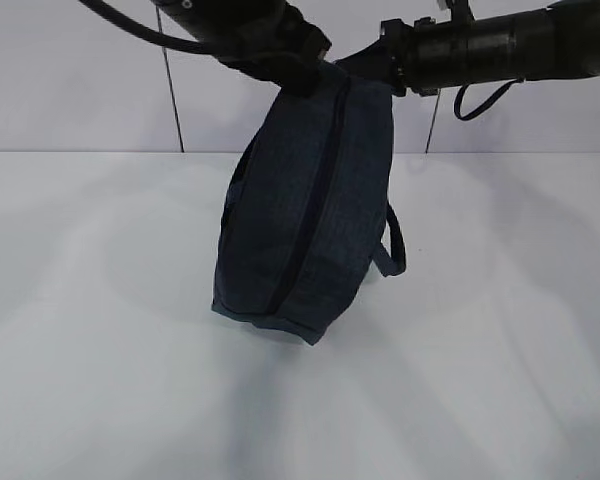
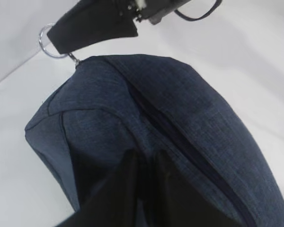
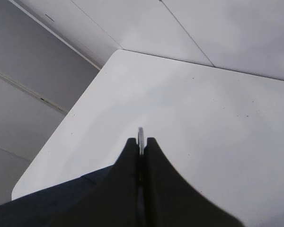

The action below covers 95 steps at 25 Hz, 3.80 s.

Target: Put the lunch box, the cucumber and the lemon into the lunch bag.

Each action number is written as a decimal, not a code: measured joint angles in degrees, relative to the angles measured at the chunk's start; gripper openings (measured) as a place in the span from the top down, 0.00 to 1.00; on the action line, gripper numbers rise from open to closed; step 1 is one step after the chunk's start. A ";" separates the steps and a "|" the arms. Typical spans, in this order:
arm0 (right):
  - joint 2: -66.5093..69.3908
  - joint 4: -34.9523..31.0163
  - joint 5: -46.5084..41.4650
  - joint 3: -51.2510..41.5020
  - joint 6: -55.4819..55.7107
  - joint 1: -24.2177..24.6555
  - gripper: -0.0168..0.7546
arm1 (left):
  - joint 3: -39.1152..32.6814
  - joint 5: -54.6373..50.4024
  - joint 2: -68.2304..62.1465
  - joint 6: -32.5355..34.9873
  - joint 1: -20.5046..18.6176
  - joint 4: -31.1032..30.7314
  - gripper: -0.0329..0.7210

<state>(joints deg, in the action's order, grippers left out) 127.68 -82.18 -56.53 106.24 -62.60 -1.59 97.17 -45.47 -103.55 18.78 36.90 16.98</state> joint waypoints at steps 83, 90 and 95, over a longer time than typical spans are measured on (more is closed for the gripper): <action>-24.98 43.45 -14.22 0.20 33.82 1.40 0.37 | 11.59 -25.73 0.66 -17.82 -7.62 -5.32 0.20; -32.05 54.74 -14.66 -1.76 45.33 -7.76 0.37 | 10.05 -26.04 11.43 -18.78 -7.62 -6.93 0.20; -38.29 62.06 -14.90 -7.15 51.09 -15.35 0.37 | -0.07 -26.30 20.96 -18.78 -7.62 -12.34 0.20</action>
<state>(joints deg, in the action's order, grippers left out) 89.39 -20.12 -71.43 99.09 -11.51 -16.94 97.10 -71.78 -82.59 0.00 29.28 4.65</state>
